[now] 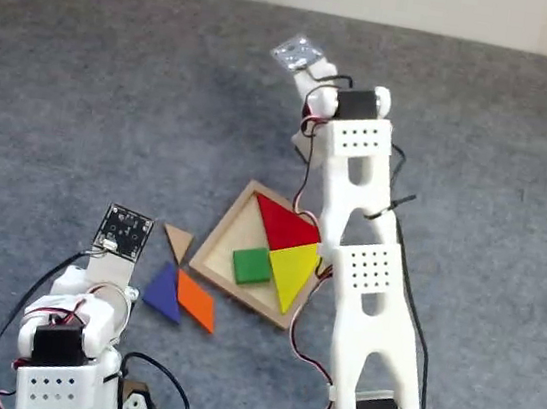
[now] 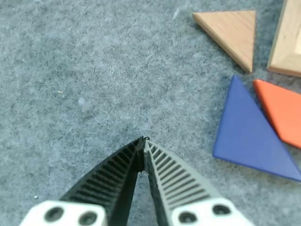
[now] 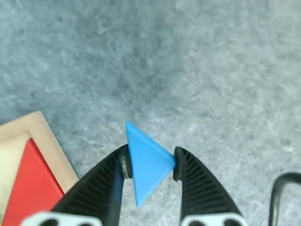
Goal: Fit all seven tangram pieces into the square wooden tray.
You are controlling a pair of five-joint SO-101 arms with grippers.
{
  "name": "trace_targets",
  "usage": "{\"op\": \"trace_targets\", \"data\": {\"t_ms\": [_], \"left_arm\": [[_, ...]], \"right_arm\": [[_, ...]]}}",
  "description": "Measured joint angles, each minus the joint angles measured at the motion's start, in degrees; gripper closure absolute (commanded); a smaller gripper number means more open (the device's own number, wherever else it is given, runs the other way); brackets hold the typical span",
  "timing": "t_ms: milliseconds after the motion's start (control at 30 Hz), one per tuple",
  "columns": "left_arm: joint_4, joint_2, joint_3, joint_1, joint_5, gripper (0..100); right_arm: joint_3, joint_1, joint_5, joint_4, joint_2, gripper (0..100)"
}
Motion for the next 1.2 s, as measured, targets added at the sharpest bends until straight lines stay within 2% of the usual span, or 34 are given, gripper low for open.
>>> {"op": "trace_targets", "data": {"t_ms": [133,367,800,967,1200], "left_arm": [[0.00,0.00,0.00,0.00,0.00,100],[0.00,0.00,0.00,0.00,0.00,100],[0.26,0.00,0.00,0.00,0.00,100],[0.26,0.00,0.00,0.00,0.00,100],[0.35,0.00,0.00,0.00,0.00,100]], "right_arm": [[3.78,0.26,-2.20,0.00,-4.04,94.3],[21.10,-1.32,-3.69,0.00,-18.20,94.3],[73.58,-13.80,-4.04,-0.70,-56.26,94.3],[93.19,-17.67,-4.13,-8.00,-69.80,94.3],[119.03,-20.84,-4.13,-24.26,-82.81,94.1]]}}
